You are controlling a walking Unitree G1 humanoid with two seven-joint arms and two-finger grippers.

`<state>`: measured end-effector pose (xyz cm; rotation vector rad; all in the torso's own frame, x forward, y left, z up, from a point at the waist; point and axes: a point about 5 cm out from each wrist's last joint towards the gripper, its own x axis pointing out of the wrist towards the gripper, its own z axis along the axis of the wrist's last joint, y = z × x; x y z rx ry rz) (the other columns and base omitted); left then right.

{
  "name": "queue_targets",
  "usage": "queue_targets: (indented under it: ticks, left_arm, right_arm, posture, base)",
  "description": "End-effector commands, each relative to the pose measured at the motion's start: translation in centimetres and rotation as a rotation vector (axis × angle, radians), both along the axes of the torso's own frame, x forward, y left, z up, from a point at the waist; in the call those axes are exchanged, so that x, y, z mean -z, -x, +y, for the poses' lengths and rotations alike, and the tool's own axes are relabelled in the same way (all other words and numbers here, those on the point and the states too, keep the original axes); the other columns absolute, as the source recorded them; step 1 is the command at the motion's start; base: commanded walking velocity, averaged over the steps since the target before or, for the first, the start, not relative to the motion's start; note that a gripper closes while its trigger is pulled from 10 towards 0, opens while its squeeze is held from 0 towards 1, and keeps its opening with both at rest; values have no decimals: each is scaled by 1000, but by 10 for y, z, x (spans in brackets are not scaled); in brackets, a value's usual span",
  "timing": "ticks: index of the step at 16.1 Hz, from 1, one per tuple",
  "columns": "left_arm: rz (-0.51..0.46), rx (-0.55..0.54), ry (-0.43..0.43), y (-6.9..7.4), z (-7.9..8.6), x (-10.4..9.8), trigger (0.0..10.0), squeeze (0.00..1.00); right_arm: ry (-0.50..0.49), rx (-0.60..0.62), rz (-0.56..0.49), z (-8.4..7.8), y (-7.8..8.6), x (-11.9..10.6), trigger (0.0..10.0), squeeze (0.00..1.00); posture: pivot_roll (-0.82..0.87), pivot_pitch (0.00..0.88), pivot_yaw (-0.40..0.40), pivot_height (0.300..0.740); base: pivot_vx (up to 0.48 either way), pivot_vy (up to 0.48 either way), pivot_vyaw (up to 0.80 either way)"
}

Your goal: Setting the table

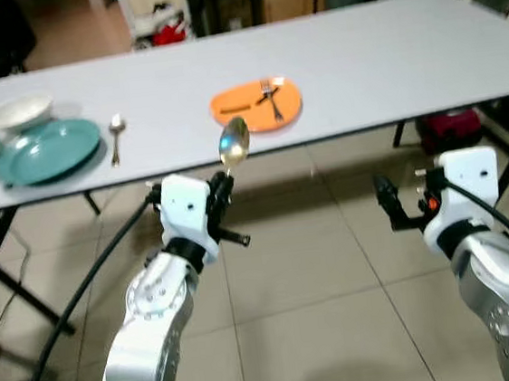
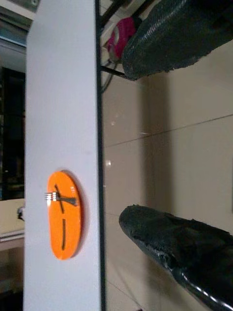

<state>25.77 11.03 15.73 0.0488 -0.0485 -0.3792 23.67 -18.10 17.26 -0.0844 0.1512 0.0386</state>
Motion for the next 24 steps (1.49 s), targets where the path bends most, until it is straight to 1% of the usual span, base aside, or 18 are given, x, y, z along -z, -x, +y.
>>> queue_targets:
  ticks: [1,7,9,16,24]
  left_arm:
    - [3,-21,-9,0,7,0,10000,0]
    - [9,-11,-15,2,7,2,10000,0]
    - [9,-6,-16,0,6,2,10000,0]
    - [12,-24,-8,-2,5,5,10000,0]
    - [13,-49,-13,-8,7,7,10000,0]
  right_arm:
    - [-7,-19,-6,6,0,-2,10000,0]
    - [-10,-29,-1,8,3,-1,10000,0]
    - [-13,-33,4,9,4,1,10000,0]
    - [-3,-69,2,11,-1,-1,10000,0]
    - [-3,-84,-5,13,-7,-1,10000,0]
  posture:
    - [-43,36,64,740]
    - [-41,31,67,740]
    - [-41,24,67,740]
    - [-48,3,43,740]
    - [-51,0,40,740]
  base:
    - [386,0,0]
    - [386,0,0]
    - [384,0,0]
    - [385,0,0]
    - [386,0,0]
